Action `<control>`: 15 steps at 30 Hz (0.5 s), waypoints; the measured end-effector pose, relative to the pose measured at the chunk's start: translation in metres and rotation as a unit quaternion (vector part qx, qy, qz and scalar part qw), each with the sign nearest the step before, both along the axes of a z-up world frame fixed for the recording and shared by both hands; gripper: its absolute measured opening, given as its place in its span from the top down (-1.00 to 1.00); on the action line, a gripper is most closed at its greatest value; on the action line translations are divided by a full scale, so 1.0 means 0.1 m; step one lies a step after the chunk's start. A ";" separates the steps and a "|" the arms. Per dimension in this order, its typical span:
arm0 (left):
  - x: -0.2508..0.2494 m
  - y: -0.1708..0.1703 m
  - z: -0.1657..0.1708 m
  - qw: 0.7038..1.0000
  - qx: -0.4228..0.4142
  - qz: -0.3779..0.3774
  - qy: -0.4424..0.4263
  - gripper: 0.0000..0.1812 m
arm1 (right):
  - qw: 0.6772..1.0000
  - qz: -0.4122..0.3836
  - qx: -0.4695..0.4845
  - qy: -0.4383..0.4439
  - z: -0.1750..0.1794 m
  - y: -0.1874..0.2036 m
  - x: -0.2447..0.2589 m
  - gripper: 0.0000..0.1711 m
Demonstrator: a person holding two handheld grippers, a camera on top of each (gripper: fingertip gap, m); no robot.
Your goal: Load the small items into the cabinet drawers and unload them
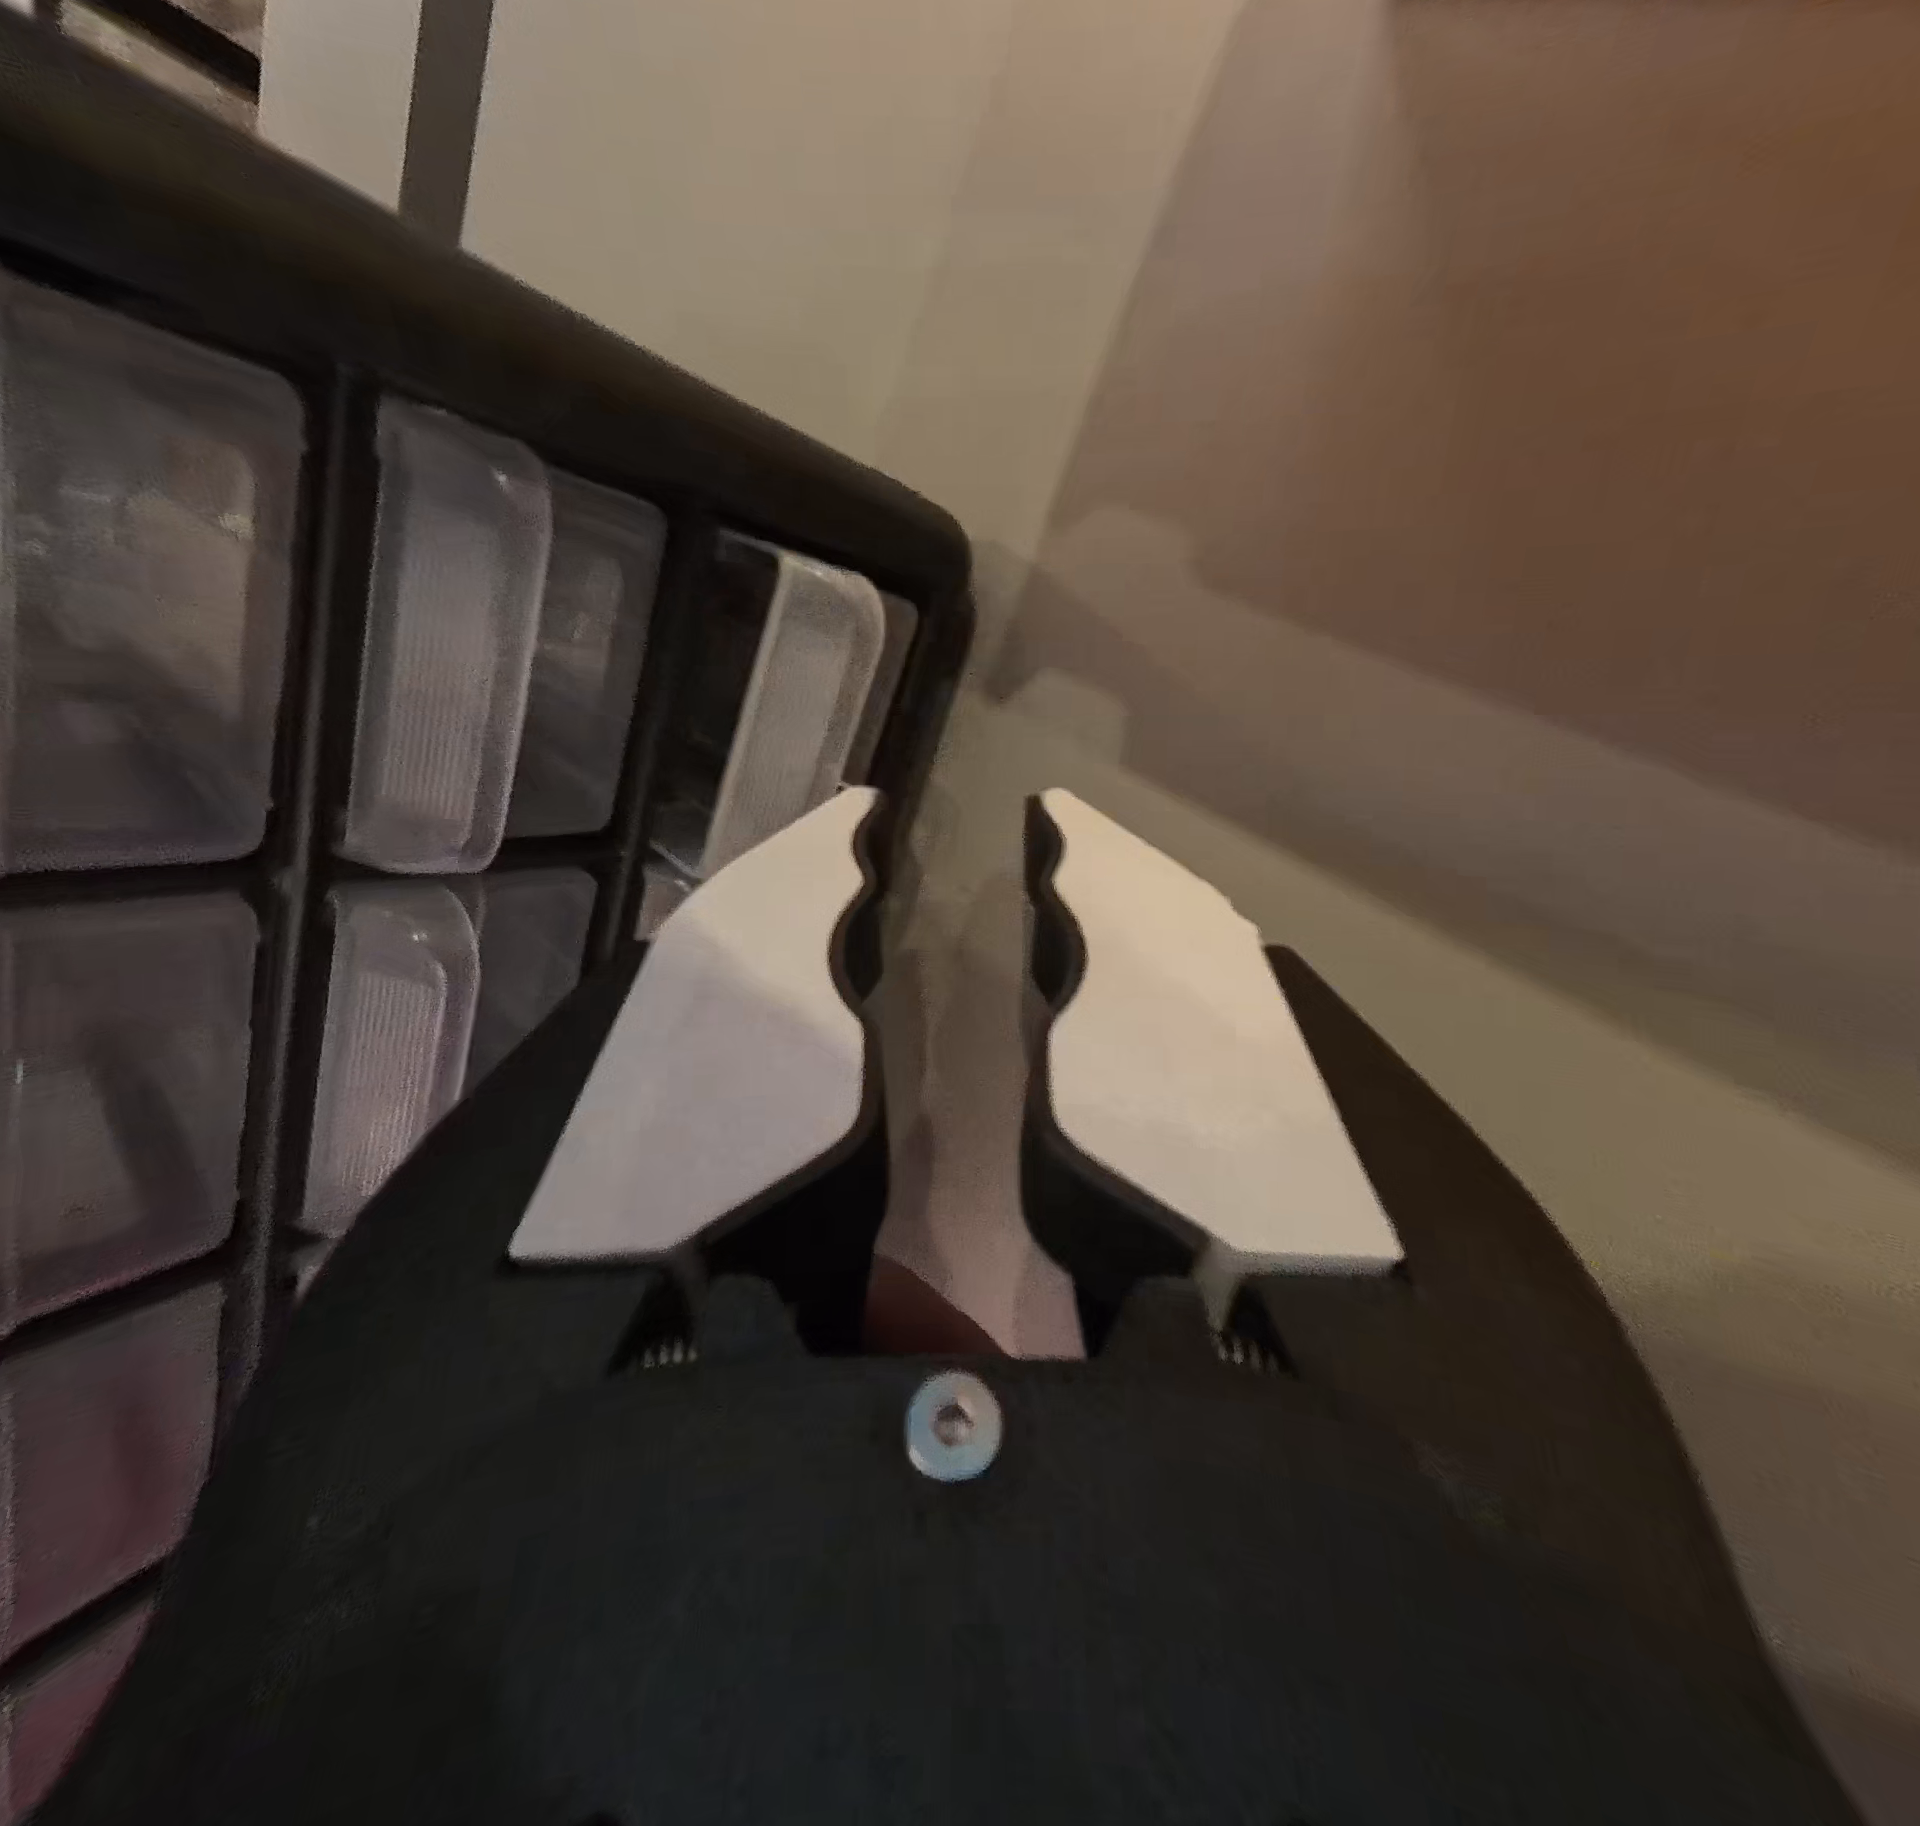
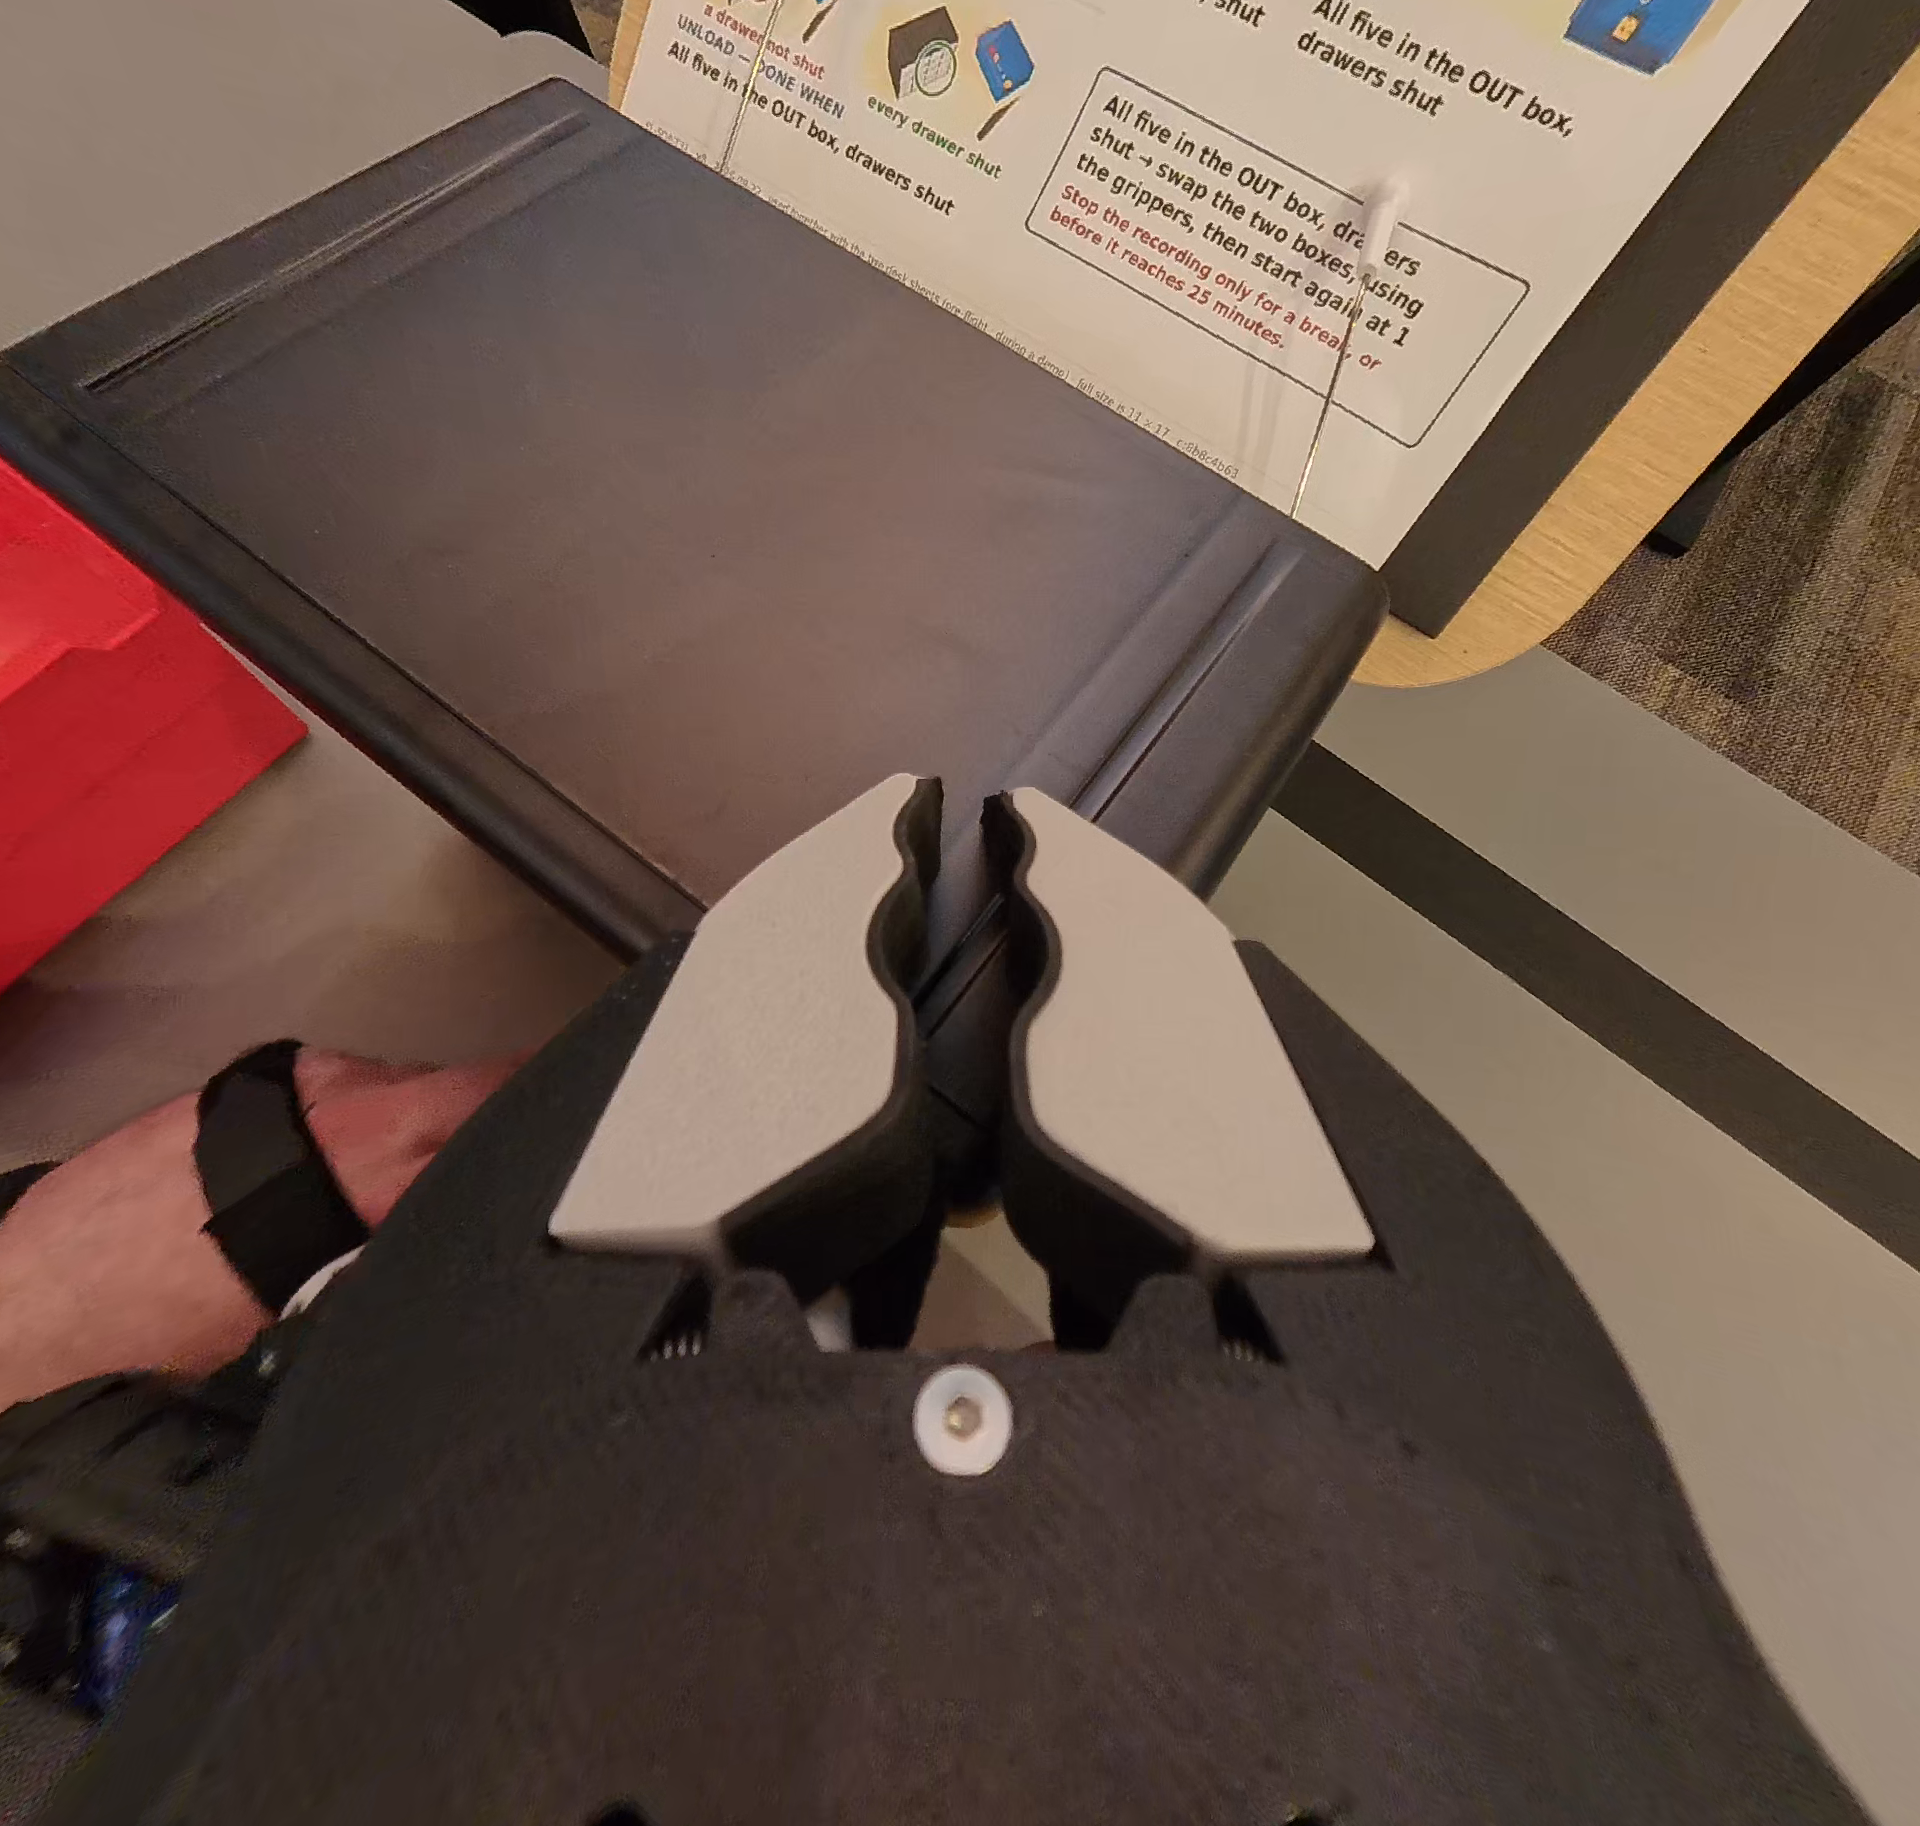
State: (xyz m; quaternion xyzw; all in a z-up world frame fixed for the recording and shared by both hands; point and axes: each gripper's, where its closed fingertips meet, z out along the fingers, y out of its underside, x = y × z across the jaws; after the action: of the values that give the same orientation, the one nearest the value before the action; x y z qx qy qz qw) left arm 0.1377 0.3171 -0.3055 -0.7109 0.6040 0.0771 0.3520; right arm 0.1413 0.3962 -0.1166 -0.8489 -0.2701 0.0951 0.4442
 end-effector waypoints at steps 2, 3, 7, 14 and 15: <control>0.02 0.06 -0.05 1.000 -0.020 0.004 -0.006 0.50 | 1.000 0.000 0.000 0.000 0.00 0.00 0.00 0.88; 0.04 0.03 -0.08 0.999 -0.042 0.004 -0.011 0.45 | 1.000 0.000 0.000 0.000 0.00 0.00 0.00 0.88; -0.03 -0.08 -0.13 0.998 -0.056 0.007 0.015 0.27 | 1.000 0.001 0.000 0.000 0.00 0.00 0.00 0.88; -0.38 -0.66 0.29 0.998 -0.061 -0.020 0.012 0.27 | 1.000 0.000 0.000 -0.001 0.00 0.00 0.00 0.88; -0.46 -0.73 0.38 0.998 -0.055 -0.023 0.002 0.27 | 1.000 0.000 0.001 -0.002 0.00 0.00 0.00 0.88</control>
State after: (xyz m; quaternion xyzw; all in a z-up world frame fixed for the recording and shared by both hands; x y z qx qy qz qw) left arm 0.0913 0.2440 -0.2670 -0.7149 0.6243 0.0370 0.3129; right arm 0.1415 0.3961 -0.1168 -0.8489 -0.2705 0.0934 0.4443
